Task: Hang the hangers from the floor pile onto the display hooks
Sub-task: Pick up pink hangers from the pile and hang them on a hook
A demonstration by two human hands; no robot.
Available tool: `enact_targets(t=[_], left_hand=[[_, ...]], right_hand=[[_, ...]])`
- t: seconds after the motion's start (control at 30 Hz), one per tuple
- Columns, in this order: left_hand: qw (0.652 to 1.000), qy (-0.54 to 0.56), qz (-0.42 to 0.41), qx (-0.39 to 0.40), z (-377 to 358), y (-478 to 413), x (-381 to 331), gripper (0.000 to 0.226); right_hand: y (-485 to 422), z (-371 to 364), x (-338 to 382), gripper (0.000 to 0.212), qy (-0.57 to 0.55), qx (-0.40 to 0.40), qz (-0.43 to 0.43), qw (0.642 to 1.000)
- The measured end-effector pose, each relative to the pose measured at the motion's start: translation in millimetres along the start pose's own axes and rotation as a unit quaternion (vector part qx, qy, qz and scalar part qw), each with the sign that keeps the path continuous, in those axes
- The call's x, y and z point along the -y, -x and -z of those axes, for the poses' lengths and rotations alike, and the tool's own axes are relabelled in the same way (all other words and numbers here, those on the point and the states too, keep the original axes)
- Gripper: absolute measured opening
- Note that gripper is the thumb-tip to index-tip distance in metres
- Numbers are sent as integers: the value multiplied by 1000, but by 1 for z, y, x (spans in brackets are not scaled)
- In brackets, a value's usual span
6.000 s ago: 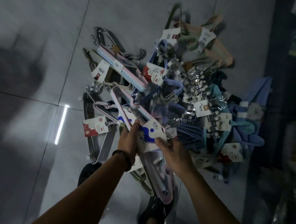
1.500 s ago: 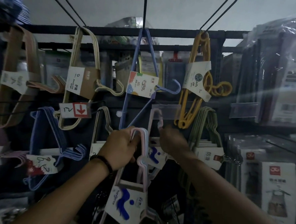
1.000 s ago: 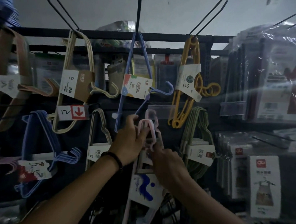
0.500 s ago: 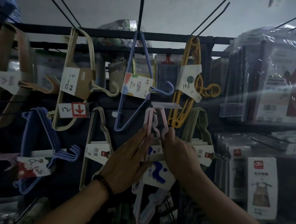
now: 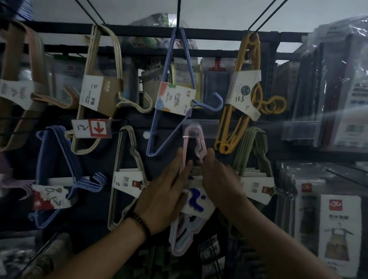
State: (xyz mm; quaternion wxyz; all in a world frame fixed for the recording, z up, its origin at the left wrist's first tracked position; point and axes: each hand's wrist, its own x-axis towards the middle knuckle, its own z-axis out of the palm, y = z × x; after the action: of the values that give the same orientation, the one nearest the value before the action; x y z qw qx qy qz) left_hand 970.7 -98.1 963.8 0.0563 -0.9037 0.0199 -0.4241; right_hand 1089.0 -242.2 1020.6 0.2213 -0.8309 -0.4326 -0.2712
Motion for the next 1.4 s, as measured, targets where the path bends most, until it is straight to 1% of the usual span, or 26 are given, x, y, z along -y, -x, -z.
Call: enact_targets(t=[0.1, 0.13, 0.23, 0.3, 0.33, 0.43, 0.5, 0.53, 0.6, 0.67, 0.73, 0.8, 0.83, 0.87, 0.9, 0.93, 1.03, 1.1, 1.2, 1.23, 1.27, 1.33, 1.4], left_hand=[[999, 36, -6, 4, -1, 10, -9, 78], [999, 45, -5, -1, 0, 11, -11, 81], [998, 63, 7, -16, 3, 8, -17, 86], [997, 70, 11, -15, 4, 9, -20, 86], [997, 76, 7, -15, 4, 10, -22, 86], [994, 106, -4, -11, 6, 9, -33, 85], [992, 126, -7, -15, 11, 3, -34, 84], [993, 115, -10, -30, 12, -2, -31, 83], [997, 67, -16, -33, 10, -9, -16, 82], [1000, 24, -4, -3, 1, -8, -1, 83], [999, -2, 19, 45, -13, -6, 11, 84], [995, -33, 27, 88, -27, -9, 19, 85], [992, -50, 32, 107, -33, -11, 21, 87], [989, -62, 43, 129, -38, -13, 23, 89], [985, -68, 56, 149, -42, -16, 24, 92], [981, -74, 67, 167, -46, -18, 25, 95], [971, -92, 92, 200, -57, -24, 24, 101], [966, -78, 118, 216, -62, -30, 24, 104], [960, -59, 135, 238, -69, -32, 32, 102], [959, -58, 134, 244, -68, -29, 35, 100], [959, -60, 131, 243, -65, -23, 36, 96], [964, -59, 130, 224, -55, -4, 36, 89], [968, -49, 129, 210, -37, 24, 33, 78]], right_hand=[[14, -6, -4, 13, 81, -15, 24, 996], [15, -5, -5, 14, 86, -19, 27, 996], [6, -2, -10, 18, 35, 3, 38, 999], [4, 0, -15, 14, 4, 16, 44, 999], [6, 1, -18, 10, -17, 24, 38, 999], [14, 6, -24, 10, -64, 77, 9, 995], [13, 11, -22, 14, -81, 58, -12, 995], [9, 11, -21, 15, -70, 43, -12, 997], [-3, 9, -16, 14, -43, 48, -22, 998], [-12, 1, -12, 11, -11, 59, -23, 998], [-20, -16, -13, 11, 35, 20, -10, 999], [-30, -33, -18, 28, 31, 4, -13, 999], [-36, -37, -21, 37, 29, 19, -29, 999], [-45, -42, -25, 45, 34, 21, -26, 999], [-49, -46, -27, 51, 50, 32, -38, 997], [-56, -52, -30, 54, 80, 23, -36, 996], [-65, -59, -26, 45, 25, 75, -46, 996], [-71, -64, -25, 46, 43, 60, -43, 996], [-69, -67, -29, 45, 59, 74, -54, 994], [-65, -70, -30, 42, 57, 37, -58, 996], [-61, -71, -32, 37, 54, -27, -59, 996], [-45, -67, -30, 32, 49, -112, -52, 991], [-23, -63, -19, 36, -39, -132, -43, 990]])
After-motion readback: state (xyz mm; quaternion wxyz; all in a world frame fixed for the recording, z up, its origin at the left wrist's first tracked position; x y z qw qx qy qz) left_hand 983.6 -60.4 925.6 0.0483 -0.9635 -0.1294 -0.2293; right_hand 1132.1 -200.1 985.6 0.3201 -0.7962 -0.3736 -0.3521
